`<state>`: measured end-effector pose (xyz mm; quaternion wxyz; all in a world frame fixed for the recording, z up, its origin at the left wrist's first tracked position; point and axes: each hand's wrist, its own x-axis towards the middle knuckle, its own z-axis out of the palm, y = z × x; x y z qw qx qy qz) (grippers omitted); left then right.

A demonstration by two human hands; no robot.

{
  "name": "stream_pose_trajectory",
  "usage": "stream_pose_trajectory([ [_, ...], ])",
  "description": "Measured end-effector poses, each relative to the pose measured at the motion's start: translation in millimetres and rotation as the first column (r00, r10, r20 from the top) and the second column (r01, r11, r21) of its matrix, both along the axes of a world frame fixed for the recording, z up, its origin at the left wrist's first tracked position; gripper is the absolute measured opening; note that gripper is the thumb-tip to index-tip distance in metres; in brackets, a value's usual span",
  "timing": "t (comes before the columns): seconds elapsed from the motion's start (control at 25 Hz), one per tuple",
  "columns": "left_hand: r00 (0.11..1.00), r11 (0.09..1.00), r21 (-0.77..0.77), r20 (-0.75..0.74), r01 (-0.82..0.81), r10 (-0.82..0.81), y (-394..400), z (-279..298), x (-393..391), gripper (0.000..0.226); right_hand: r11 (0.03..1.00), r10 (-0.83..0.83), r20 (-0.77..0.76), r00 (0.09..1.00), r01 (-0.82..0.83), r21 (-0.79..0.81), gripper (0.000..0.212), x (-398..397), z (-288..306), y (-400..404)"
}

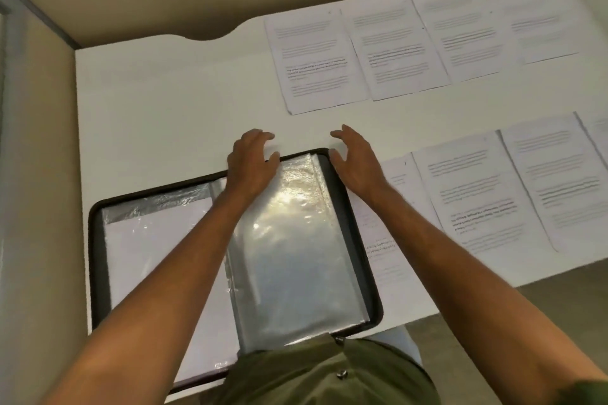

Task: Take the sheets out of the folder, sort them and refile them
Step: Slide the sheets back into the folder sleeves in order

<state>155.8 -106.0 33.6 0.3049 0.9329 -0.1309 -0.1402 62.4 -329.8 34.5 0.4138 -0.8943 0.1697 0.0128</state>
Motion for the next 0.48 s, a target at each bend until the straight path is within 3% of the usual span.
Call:
stream_pose_trajectory([
  [0.2,0.987,0.994,-0.044,-0.132,-0.101,0.094,-31.5,-8.1,58.9,0.046,0.999,-0.002,-0.021,1.000,0.002,-0.040,0.050,53.3,-13.7,-15.9],
  [0.48,0.985,0.986,0.141,-0.134,-0.085,0.104,-80.5,-18.3,101.6,0.056,0.969,-0.032,-0.041,0.999,0.021,-0.247,0.062,127.4,-41.1,-44.7],
])
